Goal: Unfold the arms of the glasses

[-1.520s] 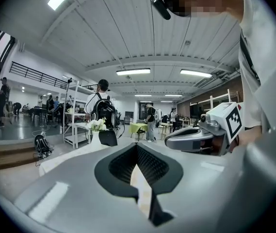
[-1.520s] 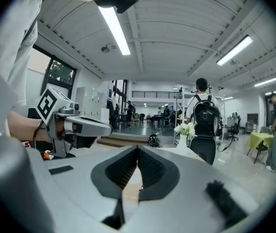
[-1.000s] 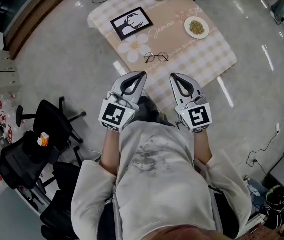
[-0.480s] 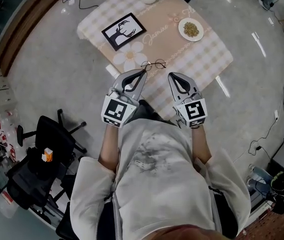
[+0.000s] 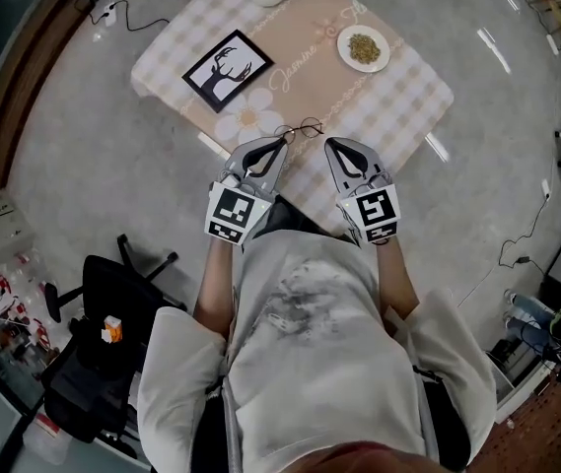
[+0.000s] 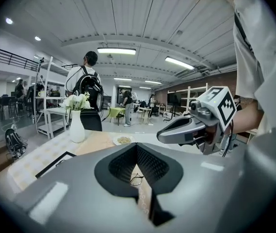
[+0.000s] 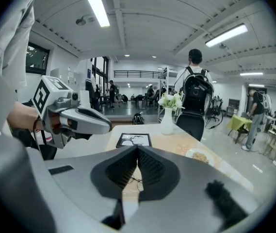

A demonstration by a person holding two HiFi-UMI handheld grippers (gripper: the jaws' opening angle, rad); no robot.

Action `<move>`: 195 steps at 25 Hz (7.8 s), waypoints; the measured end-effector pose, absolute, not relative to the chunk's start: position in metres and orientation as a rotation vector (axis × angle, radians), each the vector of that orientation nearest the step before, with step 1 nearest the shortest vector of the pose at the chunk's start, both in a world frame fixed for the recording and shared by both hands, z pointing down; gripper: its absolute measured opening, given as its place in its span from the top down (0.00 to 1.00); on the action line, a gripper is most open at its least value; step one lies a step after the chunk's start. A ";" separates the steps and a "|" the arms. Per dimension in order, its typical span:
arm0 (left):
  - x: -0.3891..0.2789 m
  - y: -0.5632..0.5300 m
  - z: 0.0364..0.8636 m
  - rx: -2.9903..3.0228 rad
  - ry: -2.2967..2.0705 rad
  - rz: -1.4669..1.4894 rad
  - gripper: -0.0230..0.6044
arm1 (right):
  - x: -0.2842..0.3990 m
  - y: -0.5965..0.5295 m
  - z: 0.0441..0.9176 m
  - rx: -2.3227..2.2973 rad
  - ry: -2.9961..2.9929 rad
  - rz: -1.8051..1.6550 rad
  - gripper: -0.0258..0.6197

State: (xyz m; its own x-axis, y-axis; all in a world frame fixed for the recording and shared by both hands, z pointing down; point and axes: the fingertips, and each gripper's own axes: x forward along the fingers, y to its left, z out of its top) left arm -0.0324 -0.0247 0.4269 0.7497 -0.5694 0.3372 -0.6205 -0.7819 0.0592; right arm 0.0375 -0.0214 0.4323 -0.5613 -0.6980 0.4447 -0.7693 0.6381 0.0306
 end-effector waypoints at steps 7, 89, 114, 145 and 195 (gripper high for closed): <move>-0.028 -0.028 0.460 2.747 -0.847 0.523 0.95 | 0.038 -0.023 0.451 1.196 -2.369 0.268 0.94; 0.024 -0.062 0.629 2.635 -0.454 1.178 0.87 | 0.067 -0.058 0.565 0.912 -2.229 0.407 0.82; 0.031 -0.052 0.639 2.630 -0.345 1.166 0.94 | 0.061 -0.079 0.578 0.860 -2.231 0.381 0.93; 0.032 -0.048 0.638 2.647 -0.301 1.124 0.94 | 0.042 -0.080 0.627 0.650 -2.191 0.387 0.94; 0.022 -0.029 0.594 2.723 -0.410 1.023 0.93 | 0.040 -0.079 0.629 0.632 -2.156 0.372 0.94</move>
State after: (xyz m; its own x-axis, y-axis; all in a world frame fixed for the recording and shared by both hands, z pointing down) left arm 0.0217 -0.0286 0.5937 0.7214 -0.1852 0.6673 -0.3264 -0.9408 0.0918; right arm 0.0404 -0.0793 0.6292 -0.5220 -0.3089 0.7950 -0.5574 0.8291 -0.0438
